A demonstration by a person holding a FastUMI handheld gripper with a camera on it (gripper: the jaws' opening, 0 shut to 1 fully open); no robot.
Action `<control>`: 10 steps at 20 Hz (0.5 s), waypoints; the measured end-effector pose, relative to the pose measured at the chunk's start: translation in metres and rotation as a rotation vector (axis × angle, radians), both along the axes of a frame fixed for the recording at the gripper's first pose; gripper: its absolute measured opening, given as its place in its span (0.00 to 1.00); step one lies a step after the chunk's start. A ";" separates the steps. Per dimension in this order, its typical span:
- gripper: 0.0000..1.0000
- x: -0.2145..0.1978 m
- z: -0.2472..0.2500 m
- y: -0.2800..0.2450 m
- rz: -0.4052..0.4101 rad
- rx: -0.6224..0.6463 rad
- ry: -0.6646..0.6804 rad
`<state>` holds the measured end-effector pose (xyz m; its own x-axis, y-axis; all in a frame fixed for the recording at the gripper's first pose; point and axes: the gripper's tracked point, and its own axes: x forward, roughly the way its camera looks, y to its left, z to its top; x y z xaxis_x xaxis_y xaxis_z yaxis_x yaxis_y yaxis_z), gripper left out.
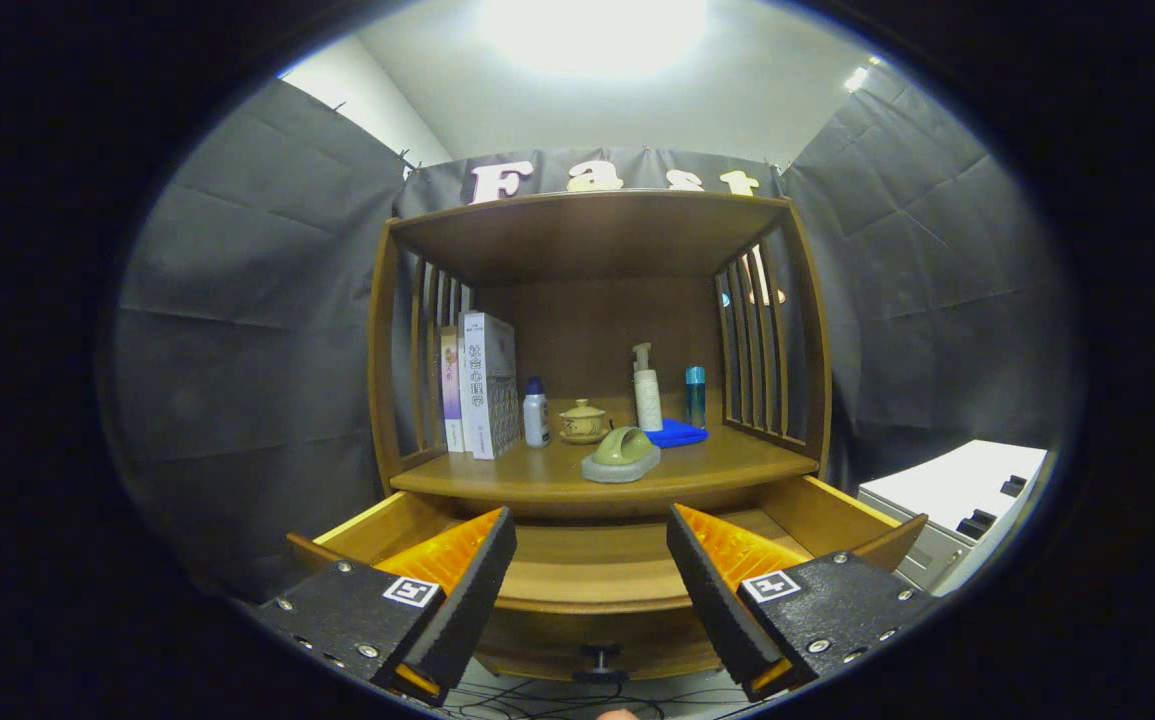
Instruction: Pull open the drawer, take out the items inside it, and place them on the countertop above the cabinet.
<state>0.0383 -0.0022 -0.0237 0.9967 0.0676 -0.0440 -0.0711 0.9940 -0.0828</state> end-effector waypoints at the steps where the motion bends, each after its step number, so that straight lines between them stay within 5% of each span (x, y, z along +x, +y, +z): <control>1: 0.94 -0.005 -0.005 0.004 0.015 -0.022 -0.005; 10: 0.94 -0.036 -0.080 0.006 0.007 -0.061 0.072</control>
